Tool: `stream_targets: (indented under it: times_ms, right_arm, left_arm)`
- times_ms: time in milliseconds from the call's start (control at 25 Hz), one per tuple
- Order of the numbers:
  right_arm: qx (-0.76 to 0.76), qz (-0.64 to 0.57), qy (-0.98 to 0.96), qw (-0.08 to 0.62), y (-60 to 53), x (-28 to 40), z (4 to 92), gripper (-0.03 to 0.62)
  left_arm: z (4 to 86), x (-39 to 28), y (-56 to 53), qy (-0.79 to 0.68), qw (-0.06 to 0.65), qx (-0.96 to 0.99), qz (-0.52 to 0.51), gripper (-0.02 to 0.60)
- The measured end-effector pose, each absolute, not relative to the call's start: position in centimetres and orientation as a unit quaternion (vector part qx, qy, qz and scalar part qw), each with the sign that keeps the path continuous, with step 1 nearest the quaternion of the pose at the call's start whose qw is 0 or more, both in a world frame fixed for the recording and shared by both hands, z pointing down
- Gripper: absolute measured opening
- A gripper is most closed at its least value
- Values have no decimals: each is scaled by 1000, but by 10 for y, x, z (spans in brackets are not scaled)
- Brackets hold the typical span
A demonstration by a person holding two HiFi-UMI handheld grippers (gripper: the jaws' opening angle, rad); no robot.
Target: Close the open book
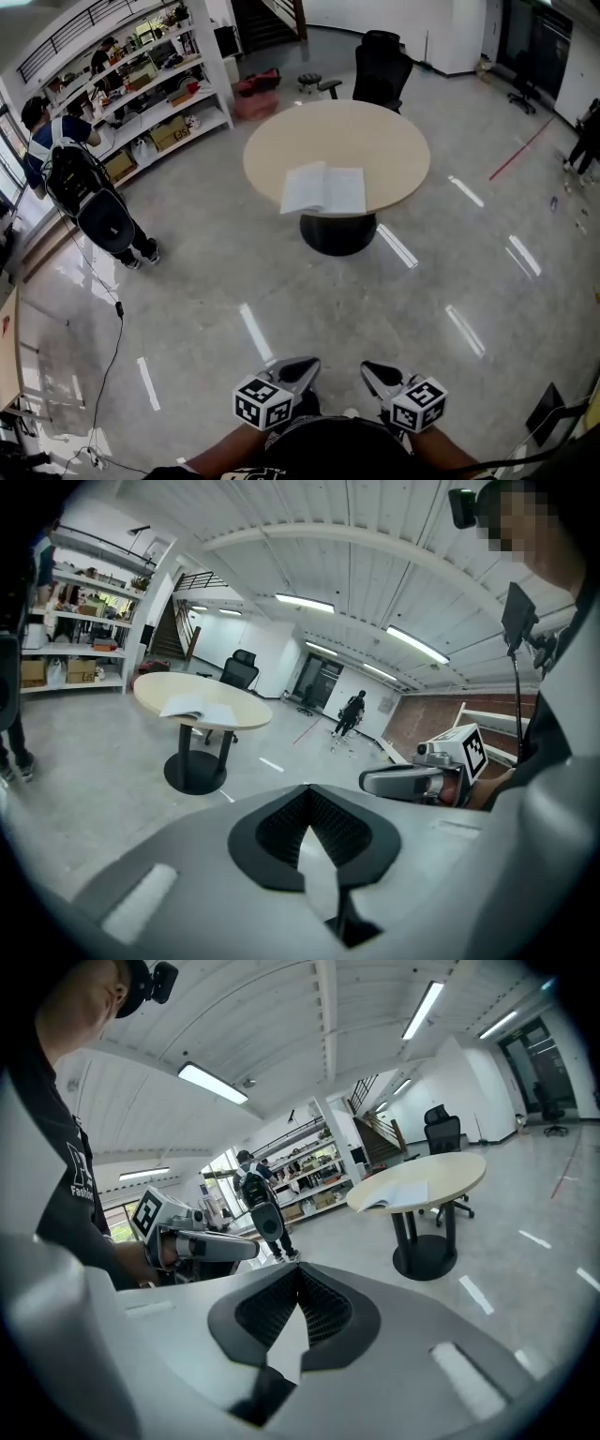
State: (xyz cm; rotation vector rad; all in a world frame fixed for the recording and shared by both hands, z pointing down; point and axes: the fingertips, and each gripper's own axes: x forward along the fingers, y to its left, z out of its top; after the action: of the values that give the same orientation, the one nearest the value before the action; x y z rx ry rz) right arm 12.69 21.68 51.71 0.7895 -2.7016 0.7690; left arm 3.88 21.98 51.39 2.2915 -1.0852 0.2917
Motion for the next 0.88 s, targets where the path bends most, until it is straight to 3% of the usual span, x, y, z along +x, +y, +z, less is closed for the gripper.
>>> stream_targets:
  times_ms: [240, 680, 880]
  right_arm:
    - [310, 239, -913, 114, 156, 100, 496, 8]
    - [341, 232, -901, 132, 83, 14, 487, 8]
    - [343, 235, -897, 147, 54, 6, 492, 8]
  left_arm:
    - [494, 23, 150, -352, 255, 894, 110, 8]
    - [494, -96, 57, -366, 284, 884, 69, 8]
    - [498, -107, 29, -358, 291, 885, 67, 8]
